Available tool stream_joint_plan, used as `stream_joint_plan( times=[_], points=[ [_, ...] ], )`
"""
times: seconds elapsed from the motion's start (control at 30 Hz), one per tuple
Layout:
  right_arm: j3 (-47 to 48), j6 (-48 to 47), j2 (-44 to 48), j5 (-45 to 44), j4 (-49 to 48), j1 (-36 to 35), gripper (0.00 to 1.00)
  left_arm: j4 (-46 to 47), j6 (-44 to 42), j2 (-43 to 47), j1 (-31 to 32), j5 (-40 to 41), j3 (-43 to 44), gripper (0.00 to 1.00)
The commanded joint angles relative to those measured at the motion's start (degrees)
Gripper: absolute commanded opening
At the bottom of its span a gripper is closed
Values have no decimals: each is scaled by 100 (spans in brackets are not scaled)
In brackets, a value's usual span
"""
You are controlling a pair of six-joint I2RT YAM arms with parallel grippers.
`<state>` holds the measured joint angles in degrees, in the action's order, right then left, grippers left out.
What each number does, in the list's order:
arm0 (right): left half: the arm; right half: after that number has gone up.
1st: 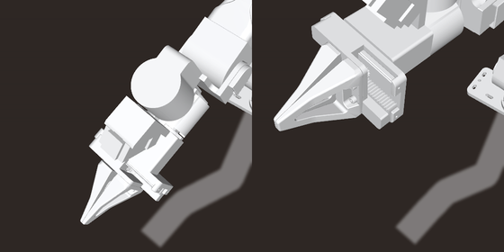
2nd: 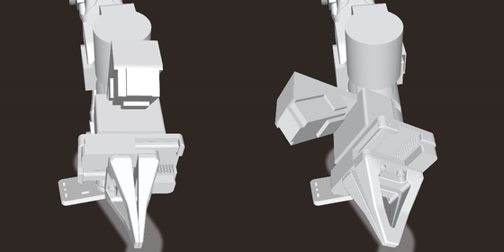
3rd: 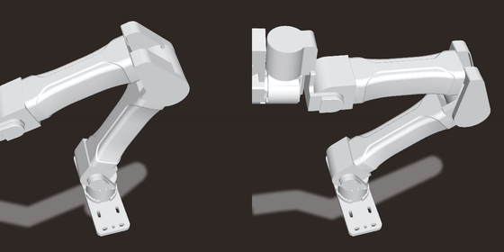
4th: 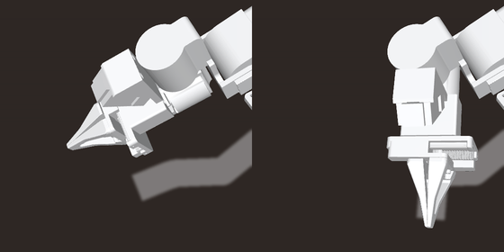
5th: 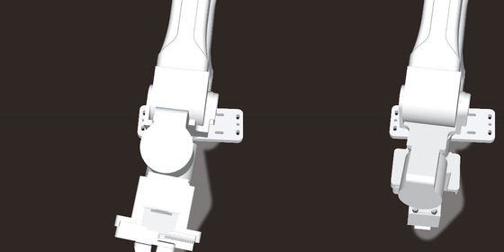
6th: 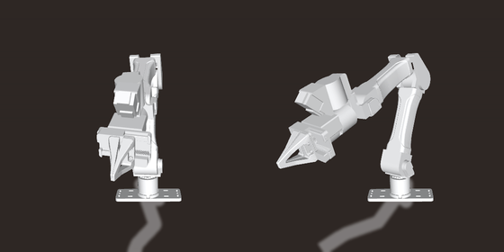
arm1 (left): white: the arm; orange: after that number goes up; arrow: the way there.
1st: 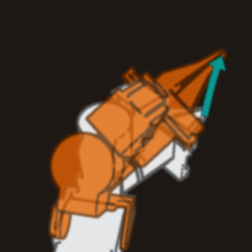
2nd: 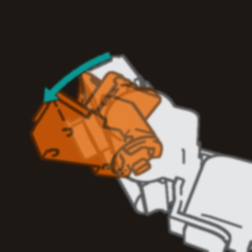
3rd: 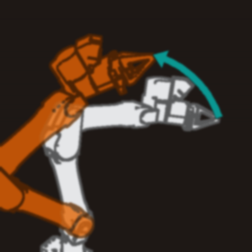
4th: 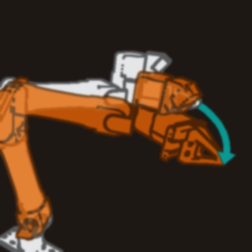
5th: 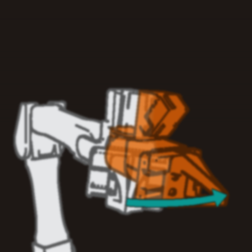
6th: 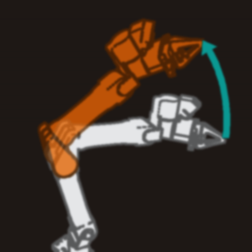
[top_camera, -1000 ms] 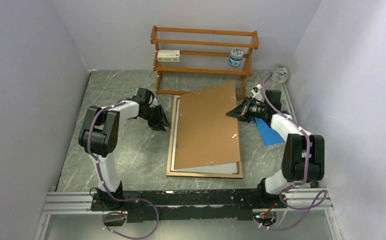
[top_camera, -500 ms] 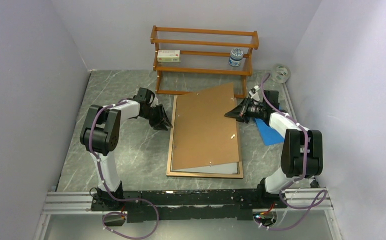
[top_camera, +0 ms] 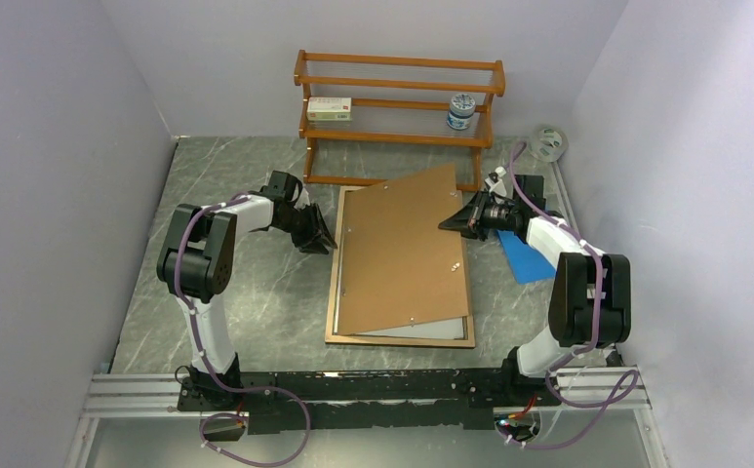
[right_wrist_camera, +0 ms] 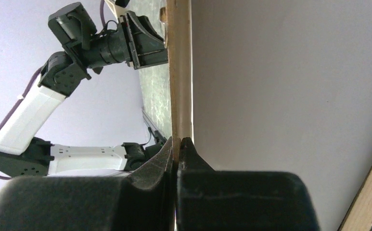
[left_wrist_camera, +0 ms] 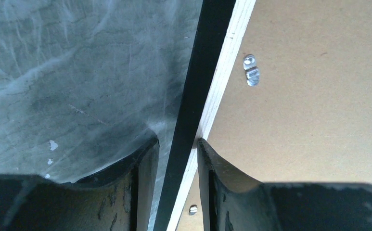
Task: Put the photo into the frame
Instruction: Place the photo frame item in the photo frame.
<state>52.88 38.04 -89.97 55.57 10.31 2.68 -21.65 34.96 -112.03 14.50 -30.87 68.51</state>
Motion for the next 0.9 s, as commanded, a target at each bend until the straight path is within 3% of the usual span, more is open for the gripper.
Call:
stream_joint_plan(
  times=[0.0,0.5,0.67,0.87],
  points=[
    [28,-61,292,142,48,-22,0,90,-68,-179,44,170,65,41],
    [-598,390,444,-519,-1382,-303,0,152,-33,-232,79,104,29,41],
    [-648,245,407,-641,-1259,-381,0,132,-30,-219,88,170,14,41],
    [-517,-41,376,-964,-712,-465,27,-99,-59,-239,97,455,78,38]
  ],
)
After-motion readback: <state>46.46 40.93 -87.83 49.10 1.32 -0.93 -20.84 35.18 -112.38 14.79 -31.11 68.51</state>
